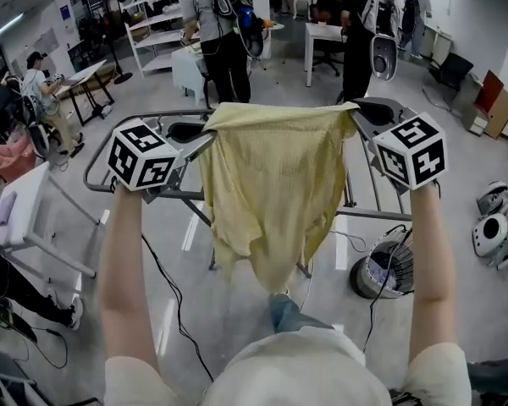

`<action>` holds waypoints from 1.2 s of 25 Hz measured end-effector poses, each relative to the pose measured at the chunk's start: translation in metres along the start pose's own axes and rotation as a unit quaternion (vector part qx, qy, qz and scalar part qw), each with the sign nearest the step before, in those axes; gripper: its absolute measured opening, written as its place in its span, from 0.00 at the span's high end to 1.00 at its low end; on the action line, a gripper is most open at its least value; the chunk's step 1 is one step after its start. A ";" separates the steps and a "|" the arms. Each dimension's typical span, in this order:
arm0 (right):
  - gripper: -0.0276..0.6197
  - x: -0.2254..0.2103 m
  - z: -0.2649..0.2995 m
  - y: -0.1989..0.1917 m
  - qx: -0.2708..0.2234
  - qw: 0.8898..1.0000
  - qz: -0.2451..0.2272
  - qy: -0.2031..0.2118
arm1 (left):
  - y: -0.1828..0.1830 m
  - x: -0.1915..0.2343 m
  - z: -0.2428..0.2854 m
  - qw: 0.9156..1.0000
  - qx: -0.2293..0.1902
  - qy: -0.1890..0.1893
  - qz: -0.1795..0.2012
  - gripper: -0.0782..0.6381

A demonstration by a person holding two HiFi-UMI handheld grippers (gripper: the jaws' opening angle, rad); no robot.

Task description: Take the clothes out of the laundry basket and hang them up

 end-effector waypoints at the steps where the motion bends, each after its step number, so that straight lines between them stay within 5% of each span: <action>1: 0.94 -0.012 0.011 0.001 0.001 1.000 0.002 -0.001 | 0.004 0.013 0.009 1.000 0.005 0.002 0.005 0.84; 15: 0.94 -0.176 0.162 0.002 0.025 1.000 0.006 -0.016 | 0.031 0.170 0.157 0.997 0.041 0.047 0.037 0.83; 30: 0.94 -0.231 0.329 -0.108 0.112 0.989 0.096 -0.002 | -0.076 0.250 0.301 0.992 0.122 0.039 -0.016 0.82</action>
Point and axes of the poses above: the fingertips, and each gripper's own axes: z forward along the fingers, x to its left, y out of its top, the point moved 7 cm from there along -z, backward along the fingers, and after that the axes turned 10 degrees about y, right-handed, at the moved point
